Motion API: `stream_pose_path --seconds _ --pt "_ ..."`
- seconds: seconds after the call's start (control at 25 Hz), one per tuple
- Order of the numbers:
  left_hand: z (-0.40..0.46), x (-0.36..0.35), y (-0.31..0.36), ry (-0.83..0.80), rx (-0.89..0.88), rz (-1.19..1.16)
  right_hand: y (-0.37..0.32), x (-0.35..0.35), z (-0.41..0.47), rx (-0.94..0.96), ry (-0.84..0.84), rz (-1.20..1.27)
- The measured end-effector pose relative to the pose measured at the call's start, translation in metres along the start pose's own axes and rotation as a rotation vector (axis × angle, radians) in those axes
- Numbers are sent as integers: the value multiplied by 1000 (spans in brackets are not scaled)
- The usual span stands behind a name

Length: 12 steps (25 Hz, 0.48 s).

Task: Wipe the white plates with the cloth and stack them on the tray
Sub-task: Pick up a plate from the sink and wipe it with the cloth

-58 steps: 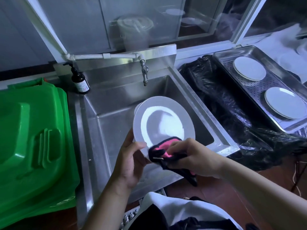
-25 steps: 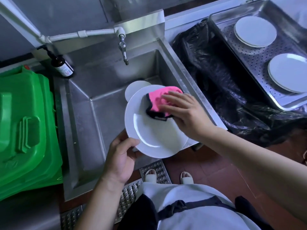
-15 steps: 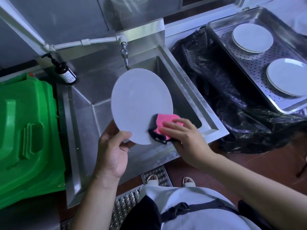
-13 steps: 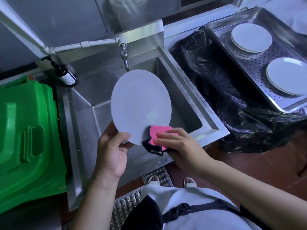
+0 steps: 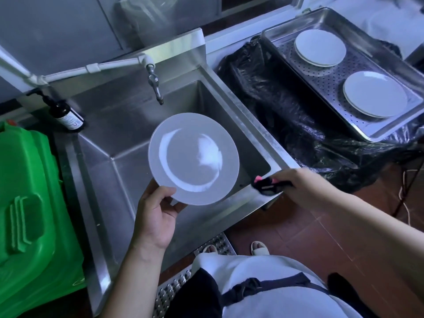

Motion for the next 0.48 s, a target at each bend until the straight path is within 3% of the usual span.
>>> stream_pose_path --seconds 0.12,0.16,0.24,0.32,0.48 --pt "2 0 -4 -22 32 22 34 -31 6 32 283 -174" --pt "3 1 -5 -25 47 23 44 -48 3 25 248 -207" --pt "5 5 -8 -24 86 22 57 -84 -13 -82 -28 -234" --pt "7 9 -11 -27 118 25 62 -106 -28 -163 -166 -222" --pt "11 15 -17 -61 159 65 54 -99 -23 -241 -151 -183"
Point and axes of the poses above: each hand's wrist, its own z-axis towards the middle knuckle, its own x-axis out of the back of the hand, y = z × x, the point moved 1 cm from there along z, towards the middle knuckle, and after that the axes turned 6 degrees about y, right-handed, at the moved point
